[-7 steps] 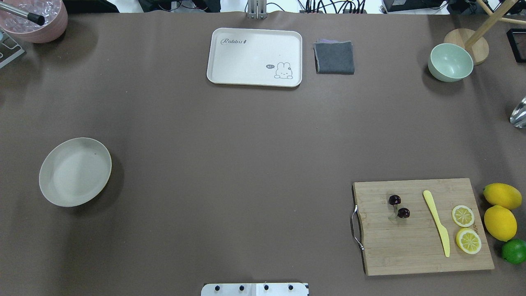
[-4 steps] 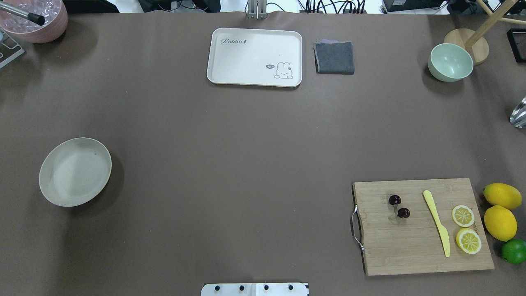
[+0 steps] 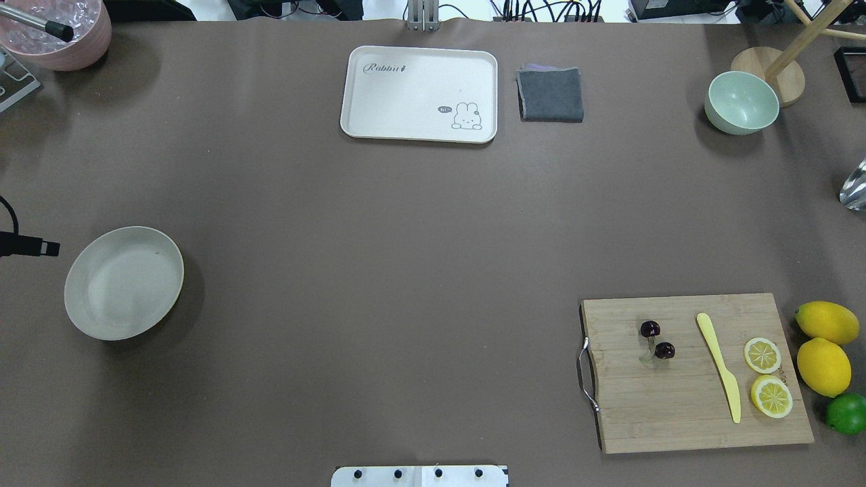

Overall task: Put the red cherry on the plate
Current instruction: 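Reach the left gripper to the shallow white bowl and grasp its rim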

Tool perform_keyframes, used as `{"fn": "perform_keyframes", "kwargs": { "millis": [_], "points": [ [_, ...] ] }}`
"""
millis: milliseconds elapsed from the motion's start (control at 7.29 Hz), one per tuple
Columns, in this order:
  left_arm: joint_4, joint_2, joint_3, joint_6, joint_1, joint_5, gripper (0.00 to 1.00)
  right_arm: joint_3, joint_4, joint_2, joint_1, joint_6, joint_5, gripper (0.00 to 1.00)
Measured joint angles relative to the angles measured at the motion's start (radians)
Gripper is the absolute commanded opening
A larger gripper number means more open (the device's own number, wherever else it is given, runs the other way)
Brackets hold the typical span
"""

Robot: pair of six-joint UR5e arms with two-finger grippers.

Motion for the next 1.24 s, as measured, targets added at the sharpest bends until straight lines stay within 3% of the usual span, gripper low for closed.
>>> {"fn": "perform_keyframes", "kwargs": {
  "millis": [412,549,686,824,961,1235],
  "points": [
    [-0.021,-0.004,0.032,-0.007,0.090,0.024,0.97,0.002,0.001,-0.001,0.000,-0.001,-0.001,1.00],
    [-0.029,-0.004,0.037,-0.006,0.113,0.025,0.92,0.003,0.002,-0.001,0.000,-0.001,-0.001,1.00],
    [-0.033,-0.005,0.042,-0.006,0.135,0.026,0.71,0.004,0.002,-0.001,0.000,-0.001,-0.002,1.00],
    [-0.037,-0.006,0.050,-0.006,0.148,0.026,0.27,0.005,0.001,-0.001,0.000,-0.001,-0.003,1.00],
    [-0.045,-0.006,0.059,-0.006,0.154,0.026,0.00,0.006,0.001,-0.001,0.000,-0.001,-0.003,1.00],
    [-0.065,0.002,0.066,-0.008,0.156,0.019,0.00,0.007,0.001,-0.002,0.000,-0.001,-0.003,1.00]
  ]
}}
